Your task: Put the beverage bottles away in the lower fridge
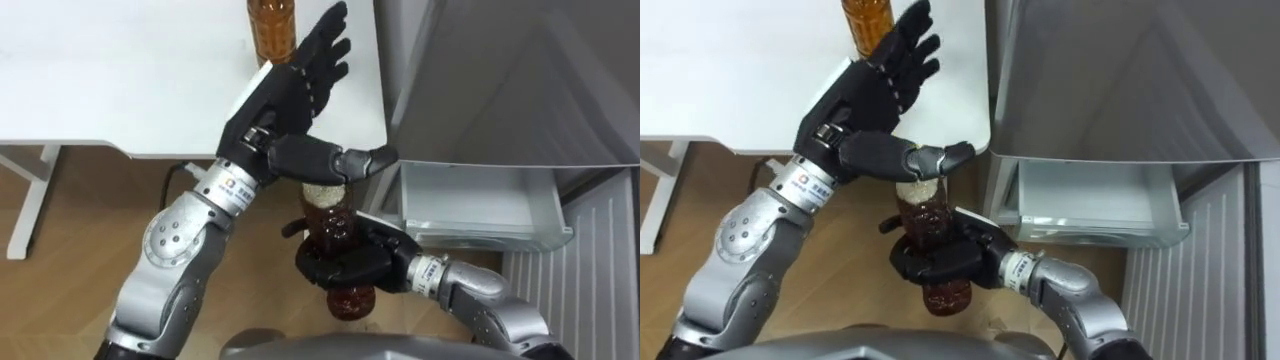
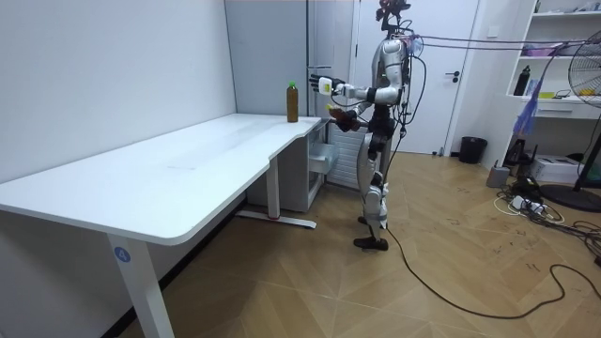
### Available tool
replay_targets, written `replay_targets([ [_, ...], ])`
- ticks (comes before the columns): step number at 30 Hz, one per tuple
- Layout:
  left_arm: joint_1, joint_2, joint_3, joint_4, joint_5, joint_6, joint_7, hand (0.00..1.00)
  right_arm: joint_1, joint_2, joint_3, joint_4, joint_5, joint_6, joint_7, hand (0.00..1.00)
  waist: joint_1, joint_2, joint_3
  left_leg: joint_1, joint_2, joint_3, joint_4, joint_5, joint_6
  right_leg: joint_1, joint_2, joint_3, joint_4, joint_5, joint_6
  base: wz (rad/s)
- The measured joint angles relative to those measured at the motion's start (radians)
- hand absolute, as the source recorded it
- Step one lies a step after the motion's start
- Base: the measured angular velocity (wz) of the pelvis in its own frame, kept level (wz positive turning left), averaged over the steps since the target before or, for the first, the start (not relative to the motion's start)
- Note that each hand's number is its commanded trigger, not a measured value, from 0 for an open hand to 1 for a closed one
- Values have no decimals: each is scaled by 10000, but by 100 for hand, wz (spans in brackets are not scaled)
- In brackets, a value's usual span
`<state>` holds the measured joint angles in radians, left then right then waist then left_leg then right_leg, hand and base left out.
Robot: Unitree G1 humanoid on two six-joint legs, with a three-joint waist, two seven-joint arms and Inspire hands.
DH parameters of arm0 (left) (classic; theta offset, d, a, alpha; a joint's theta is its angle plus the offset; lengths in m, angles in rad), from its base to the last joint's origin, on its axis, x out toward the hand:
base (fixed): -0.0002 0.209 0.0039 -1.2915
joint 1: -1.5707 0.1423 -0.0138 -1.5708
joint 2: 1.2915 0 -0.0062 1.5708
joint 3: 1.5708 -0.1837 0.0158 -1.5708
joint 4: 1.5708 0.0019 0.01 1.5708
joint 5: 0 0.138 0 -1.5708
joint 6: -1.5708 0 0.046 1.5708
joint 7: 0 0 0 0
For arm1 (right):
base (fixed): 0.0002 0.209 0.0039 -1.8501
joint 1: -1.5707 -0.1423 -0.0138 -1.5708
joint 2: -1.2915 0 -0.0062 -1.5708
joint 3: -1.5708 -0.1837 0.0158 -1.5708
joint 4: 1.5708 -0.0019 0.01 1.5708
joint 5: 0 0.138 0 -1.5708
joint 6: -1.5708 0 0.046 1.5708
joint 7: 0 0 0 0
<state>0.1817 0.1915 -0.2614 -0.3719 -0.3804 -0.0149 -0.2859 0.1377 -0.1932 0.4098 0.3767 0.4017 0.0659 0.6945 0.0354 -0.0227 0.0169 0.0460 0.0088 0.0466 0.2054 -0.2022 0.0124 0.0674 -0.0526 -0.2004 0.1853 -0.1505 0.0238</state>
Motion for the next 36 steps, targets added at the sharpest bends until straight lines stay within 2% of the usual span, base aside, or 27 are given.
replay_targets([
  [4, -315, -107, 354, -850, -273, -61, 302, 0, 9, -34, 0, 45, -149, 15, -3, 100, 31, 102, -64, 88, 1, 31, -13, 1, 1, 67, -5, 30, 0, 0, 0, -1],
  [5, -357, -139, 455, -963, -301, -83, 417, 0, 12, -46, 0, 71, -165, 32, -16, 100, 34, 157, -50, 195, 2, 50, -46, 1, 1, 153, -4, 39, -4, -1, 1, -4],
  [7, -357, -141, 578, -1105, -428, -83, 539, 0, 41, -65, -3, 73, -175, 142, -68, 100, 25, 211, -77, 306, 1, 57, -117, 0, 1, 216, -3, 38, -2, -5, 9, -4],
  [10, -370, -170, 759, -1261, -412, -86, 717, 0, 43, -34, -5, 73, -278, 243, -114, 100, 40, 217, -77, 365, 6, 54, -196, 1, 0, 247, 10, 66, -1, -6, 9, -3],
  [14, -607, -268, 1351, -1274, -410, -131, 1218, 0, 144, -44, -118, 73, -455, 241, -86, 100, 286, 278, -48, 401, 13, 75, -126, 1, 0, 244, 7, 45, 6, -3, 5, -5],
  [16, -727, -249, 1887, -1276, -427, -501, 1787, 0, 289, -64, -390, 72, -481, 230, -82, 100, 441, 374, 14, 540, 6, 78, -210, 1, 1, 356, 7, 63, -1, -4, 6, 0],
  [20, -728, -212, 3051, -1553, -415, -1052, 2587, 0, 532, -67, -973, -2, -518, 220, -121, 100, 672, 425, 2, 529, 7, 36, -247, 1, 0, 382, 9, 26, -34, -6, 9, 2],
  [23, -732, -227, 3648, -1583, -348, -1289, 3076, 0, 622, -31, -1377, -3, -729, 200, -146, 100, 848, 441, -5, 534, 2, 50, -255, 1, 0, 390, 10, 30, -43, -6, 9, 0],
  [27, -720, -252, 4733, -1633, 140, -1520, 4569, 0, 837, -5, -1736, -20, -1331, 33, -260, 100, 1218, 475, -38, 550, -4, 19, -218, 3, 2, 448, 22, 32, -167, -4, 6, 0],
  [29, -720, -282, 5252, -1633, 416, -1649, 5577, 0, 1118, -5, -1815, -97, -1409, 29, -302, 100, 1426, 553, -91, 552, -7, 10, -230, 2, 1, 454, 22, 9, -184, -4, 6, 2],
  [31, -716, -286, 5619, -1592, 807, -1691, 6291, 0, 1317, -3, -1856, -253, -1606, 29, -337, 100, 1616, 602, -108, 592, -20, -42, -249, 4, 2, 507, 14, -47, -199, -4, 7, 6],
  [36, -601, -270, 6417, -1016, 829, -1873, 8202, 0, 1542, -17, -1866, -522, -1656, 33, -789, 100, 1918, 629, -130, 751, -38, -84, -330, 3, 1, 724, 4, -232, -350, -5, 9, 2],
])
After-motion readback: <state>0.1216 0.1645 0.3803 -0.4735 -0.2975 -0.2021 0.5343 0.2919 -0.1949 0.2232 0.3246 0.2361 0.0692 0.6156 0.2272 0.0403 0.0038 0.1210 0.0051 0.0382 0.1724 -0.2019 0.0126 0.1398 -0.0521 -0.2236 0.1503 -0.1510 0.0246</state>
